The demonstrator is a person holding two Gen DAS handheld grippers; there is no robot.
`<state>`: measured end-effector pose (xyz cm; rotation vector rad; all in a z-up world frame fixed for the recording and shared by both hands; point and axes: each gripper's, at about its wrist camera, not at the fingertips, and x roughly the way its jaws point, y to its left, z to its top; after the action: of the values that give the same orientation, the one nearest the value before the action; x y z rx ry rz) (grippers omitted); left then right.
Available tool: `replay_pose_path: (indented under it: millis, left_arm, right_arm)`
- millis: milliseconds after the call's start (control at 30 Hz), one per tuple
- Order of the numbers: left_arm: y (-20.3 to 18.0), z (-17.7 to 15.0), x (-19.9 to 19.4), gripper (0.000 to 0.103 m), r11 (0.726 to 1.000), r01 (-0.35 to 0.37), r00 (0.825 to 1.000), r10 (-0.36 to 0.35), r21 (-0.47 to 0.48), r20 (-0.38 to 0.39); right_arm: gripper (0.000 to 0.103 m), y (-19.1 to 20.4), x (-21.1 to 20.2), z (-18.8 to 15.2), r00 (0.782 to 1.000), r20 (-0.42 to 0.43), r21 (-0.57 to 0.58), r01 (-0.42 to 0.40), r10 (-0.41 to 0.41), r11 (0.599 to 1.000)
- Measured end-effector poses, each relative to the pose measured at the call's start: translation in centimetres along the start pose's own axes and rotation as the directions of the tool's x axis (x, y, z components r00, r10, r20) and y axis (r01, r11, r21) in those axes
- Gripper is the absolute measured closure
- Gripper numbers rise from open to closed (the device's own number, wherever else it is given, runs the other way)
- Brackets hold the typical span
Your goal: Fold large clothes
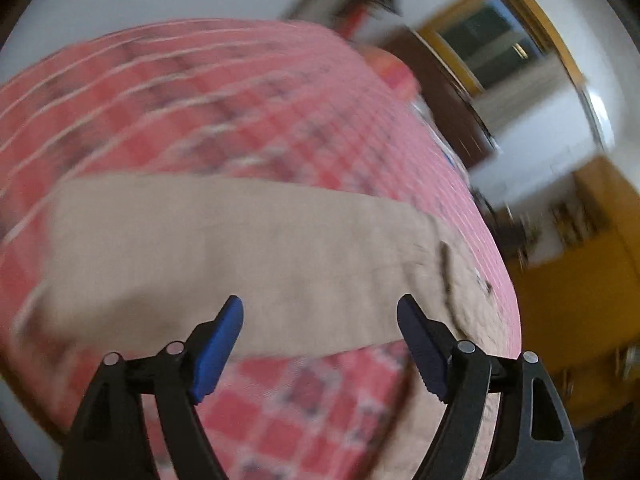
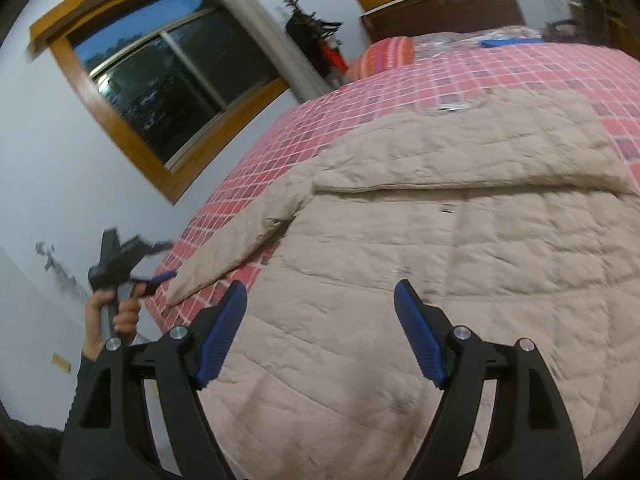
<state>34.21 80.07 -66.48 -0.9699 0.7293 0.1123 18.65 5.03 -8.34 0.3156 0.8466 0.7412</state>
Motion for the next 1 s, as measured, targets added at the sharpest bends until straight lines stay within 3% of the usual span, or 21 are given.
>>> replay_pose_path:
  millis: [167,267,467,567,600,633,700,833,1000]
  left_arm:
    - [6.1,0.0,-2.8,0.023,0.990,-0.074,0.995,0.082,-0.118,0.063]
    - [6.7,0.4,-2.7,0.023,0.981,-0.146,0.985,0.156,-0.125,0.070]
    - [8.5,1.6,0.3,0.023,0.978,-0.177,0.984,0.178,-0.115,0.001]
    - [7.9,1.9,0.7,0.026,0.976,-0.200,0.979,0.202,-0.089,0.016]
    - [8.0,2.0,0.4,0.040,0.975,-0.201,0.979,0.203,-0.098,0.021]
    - [8.0,2.1,0.5,0.064,0.973,-0.208,0.978,0.210,-0.104,0.014]
    - [7.9,2.4,0.1,0.075,0.976,-0.187,0.982,0.190,-0.110,0.018]
    - [5.7,2.8,-2.1,0.084,0.986,-0.160,0.983,0.164,-0.054,0.077]
    - [-1.8,4.3,-5.1,0.086,0.991,-0.081,0.986,0.064,0.104,0.156]
  right_arm:
    - [0.027,1.6,2.1,0.9,0.999,-0.040,-0.048,-0.024,0.022,0.999]
    - [0.027,2.3,2.6,1.0,0.999,-0.049,-0.065,-0.027,0.024,0.998]
    - [0.026,2.2,2.7,1.1,0.998,-0.055,-0.054,-0.027,0.024,0.998]
    - [0.026,2.1,3.2,1.7,0.998,-0.055,-0.070,-0.005,0.001,0.998]
    - [0.026,1.9,3.4,2.0,0.999,-0.055,-0.068,-0.003,-0.001,0.998]
    - [0.026,1.7,3.5,2.4,0.998,-0.056,-0.065,0.002,-0.005,0.998]
    - [0.026,1.0,3.6,2.9,0.998,-0.053,-0.053,0.013,-0.016,0.999]
    - [0.026,-0.1,3.9,3.5,0.998,-0.060,-0.040,0.026,-0.028,0.999]
    - [0.026,-1.2,4.3,4.2,0.996,-0.078,-0.024,0.042,-0.043,0.999]
